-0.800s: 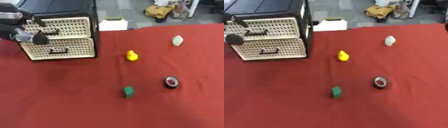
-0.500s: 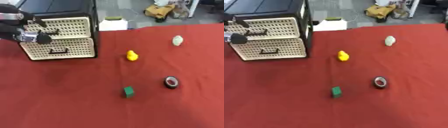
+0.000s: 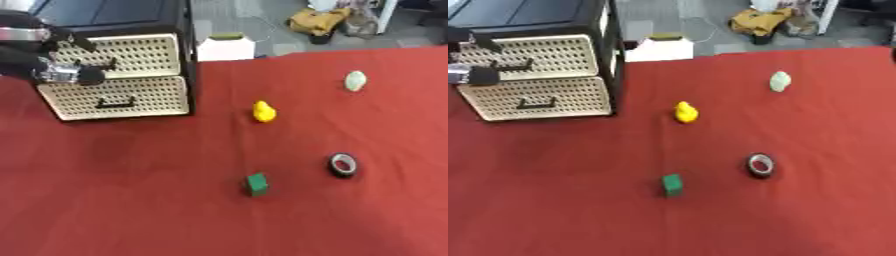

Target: Pick up objects from table and place into drawer.

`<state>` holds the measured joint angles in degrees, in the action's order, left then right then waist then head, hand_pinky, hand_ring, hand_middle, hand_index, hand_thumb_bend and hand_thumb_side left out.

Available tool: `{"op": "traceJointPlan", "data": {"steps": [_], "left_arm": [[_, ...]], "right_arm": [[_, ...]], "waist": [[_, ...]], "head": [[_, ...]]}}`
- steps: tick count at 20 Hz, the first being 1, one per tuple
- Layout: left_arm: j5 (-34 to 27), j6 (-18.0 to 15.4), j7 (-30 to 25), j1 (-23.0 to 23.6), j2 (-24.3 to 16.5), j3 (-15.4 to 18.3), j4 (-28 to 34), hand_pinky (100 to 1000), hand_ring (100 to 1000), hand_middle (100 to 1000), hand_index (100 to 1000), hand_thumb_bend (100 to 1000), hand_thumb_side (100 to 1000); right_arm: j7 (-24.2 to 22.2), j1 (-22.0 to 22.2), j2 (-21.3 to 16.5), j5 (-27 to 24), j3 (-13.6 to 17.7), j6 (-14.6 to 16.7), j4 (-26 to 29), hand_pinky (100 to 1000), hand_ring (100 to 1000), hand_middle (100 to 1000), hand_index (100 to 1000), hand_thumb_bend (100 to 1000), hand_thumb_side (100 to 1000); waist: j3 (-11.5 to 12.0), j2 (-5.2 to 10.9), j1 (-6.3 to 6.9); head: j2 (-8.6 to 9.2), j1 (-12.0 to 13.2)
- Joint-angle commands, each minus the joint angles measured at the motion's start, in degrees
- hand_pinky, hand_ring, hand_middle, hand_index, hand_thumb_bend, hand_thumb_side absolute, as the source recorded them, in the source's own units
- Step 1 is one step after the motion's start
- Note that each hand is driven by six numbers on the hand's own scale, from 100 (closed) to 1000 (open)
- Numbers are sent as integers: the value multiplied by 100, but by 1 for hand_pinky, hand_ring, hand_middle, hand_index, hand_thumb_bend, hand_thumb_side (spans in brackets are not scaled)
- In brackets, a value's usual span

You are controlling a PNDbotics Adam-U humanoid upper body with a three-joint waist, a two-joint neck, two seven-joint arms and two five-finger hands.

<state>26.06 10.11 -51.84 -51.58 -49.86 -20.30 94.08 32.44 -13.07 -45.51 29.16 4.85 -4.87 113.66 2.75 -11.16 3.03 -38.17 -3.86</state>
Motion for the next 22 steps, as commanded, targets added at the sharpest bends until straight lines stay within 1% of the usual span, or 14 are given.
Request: {"op": "traceJointPlan", "data": {"steps": [1,3,4,5,13,17,22], "left_arm": [[208,2,-6,-161,-81,34,-99,100,100,100,995,644,1000],[344,-7,-9,-183,-55,18,-171,100,100,100,990,651,1000],[400,-16,-10,-190,-38,9,-203,100,100,100,982,641,1000],[445,-26,-12,-195,-24,-2,-235,100,100,100,980,656,1000],[823,-68,21,-239,93,-80,-581,100,100,100,932,684,1000],[972,-86,185,-273,170,-124,-764,100,100,100,936,699,1000],[1124,-181,400,-300,243,-166,-914,100,100,100,965,713,1000]], "right_arm": [[1,-61,-185,-23,24,26,93,728,782,817,890,100,1000],[1,-65,-182,-22,22,29,93,728,782,817,890,100,1000],[0,-67,-180,-22,21,31,93,728,782,816,889,100,1000],[1,-70,-177,-24,20,33,93,728,782,816,889,100,1000],[21,-91,-161,-40,11,45,93,727,780,813,885,100,1000],[24,-97,-151,-49,3,51,93,727,779,812,884,100,1000],[15,-96,-145,-55,-3,63,93,727,778,811,882,100,1000]], "waist": [[-11,52,-11],[-15,34,-8],[-18,24,-7],[-22,14,-6],[-52,-41,-6],[-69,-55,-8],[-90,-71,-10]], "head": [[51,27],[70,38],[86,44],[103,50],[221,90],[262,99],[291,117]]}}
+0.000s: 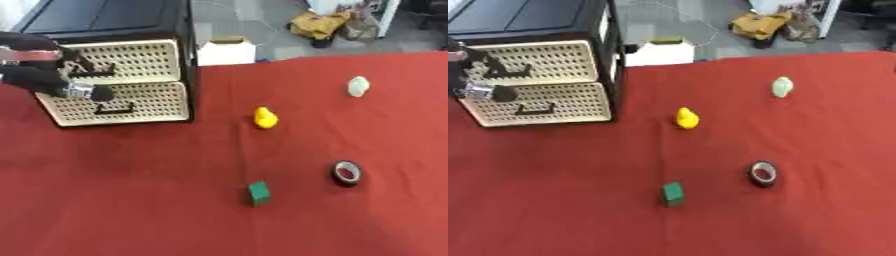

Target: Pick up objects from table and place into drawer.

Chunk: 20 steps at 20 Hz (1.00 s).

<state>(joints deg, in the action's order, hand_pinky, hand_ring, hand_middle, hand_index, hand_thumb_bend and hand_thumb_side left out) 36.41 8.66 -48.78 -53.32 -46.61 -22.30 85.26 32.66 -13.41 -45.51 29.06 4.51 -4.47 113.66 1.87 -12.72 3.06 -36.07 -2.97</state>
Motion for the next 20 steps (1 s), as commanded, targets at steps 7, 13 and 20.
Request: {"op": "traceJointPlan", "data": {"steps": [7,13,20], "left_arm": [[454,-103,258,-165,-10,14,-130,100,100,100,949,722,1000],[720,-128,309,-221,55,40,-263,100,100,100,956,730,1000],[968,-195,405,-266,138,65,-440,100,100,100,955,730,1000]], "right_arm": [[-37,-71,-135,-58,13,43,93,726,777,810,880,100,1000],[-44,-74,-123,-65,8,58,93,726,776,808,878,100,1000],[-55,-89,-112,-68,-4,69,93,726,774,807,876,100,1000]], "waist": [[-10,62,-7],[-19,33,4],[-29,-22,18]], "head": [[102,21],[143,36],[204,57]]}}
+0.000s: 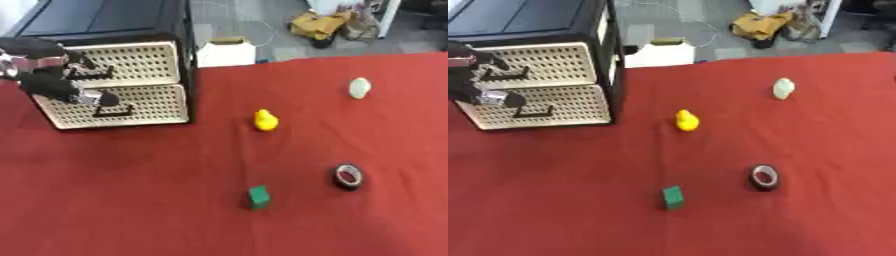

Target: Pick up objects from table and place into drawer.

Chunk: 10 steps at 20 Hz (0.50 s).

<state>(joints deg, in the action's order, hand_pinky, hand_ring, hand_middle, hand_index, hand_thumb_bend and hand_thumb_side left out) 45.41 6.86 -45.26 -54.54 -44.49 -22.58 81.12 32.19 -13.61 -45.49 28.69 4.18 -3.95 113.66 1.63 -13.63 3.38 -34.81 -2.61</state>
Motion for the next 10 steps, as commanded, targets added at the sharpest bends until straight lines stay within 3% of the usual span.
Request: {"op": "traceJointPlan", "data": {"steps": [1,10], "left_arm": [[81,-21,63,-150,-62,92,-55,100,100,100,954,729,1000],[381,-82,89,-207,56,108,-366,100,100,100,949,737,1000]], "right_arm": [[-13,-73,-112,-32,26,20,93,726,774,806,875,100,1000],[-27,-104,-105,-33,9,39,93,727,773,805,876,100,1000]], "waist": [[-5,57,-13],[-26,-18,-9]], "head": [[92,27],[170,66]]}}
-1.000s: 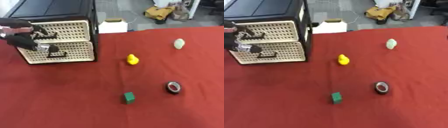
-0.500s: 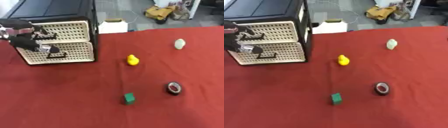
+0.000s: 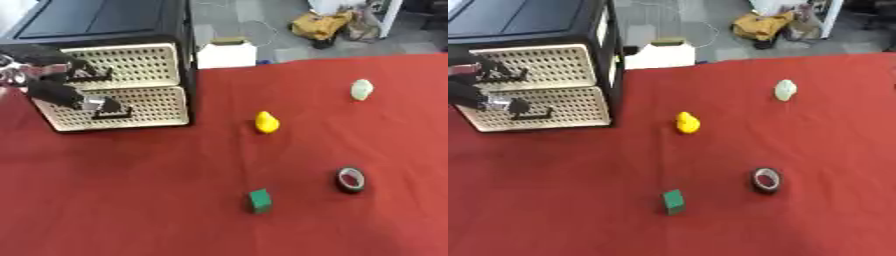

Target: Pick up objects from table and place into drawer.

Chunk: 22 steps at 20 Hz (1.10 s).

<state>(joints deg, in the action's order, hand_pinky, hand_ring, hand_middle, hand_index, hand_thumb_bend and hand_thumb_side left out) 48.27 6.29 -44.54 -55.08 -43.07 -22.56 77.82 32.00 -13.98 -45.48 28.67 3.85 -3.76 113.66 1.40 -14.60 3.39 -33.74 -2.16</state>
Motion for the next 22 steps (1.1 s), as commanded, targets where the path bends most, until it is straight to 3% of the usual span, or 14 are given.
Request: {"op": "traceJointPlan", "data": {"steps": [1,22], "left_arm": [[117,-33,18,-156,-75,112,-67,100,100,100,948,737,1000],[158,-33,122,-222,135,180,-618,100,100,100,885,717,1000]], "right_arm": [[-9,-70,-106,-32,41,22,93,727,773,805,875,100,1000],[-6,-85,-88,-46,38,43,93,729,773,801,876,100,1000]], "waist": [[-2,77,-9],[-58,40,-28]], "head": [[63,22],[164,56]]}}
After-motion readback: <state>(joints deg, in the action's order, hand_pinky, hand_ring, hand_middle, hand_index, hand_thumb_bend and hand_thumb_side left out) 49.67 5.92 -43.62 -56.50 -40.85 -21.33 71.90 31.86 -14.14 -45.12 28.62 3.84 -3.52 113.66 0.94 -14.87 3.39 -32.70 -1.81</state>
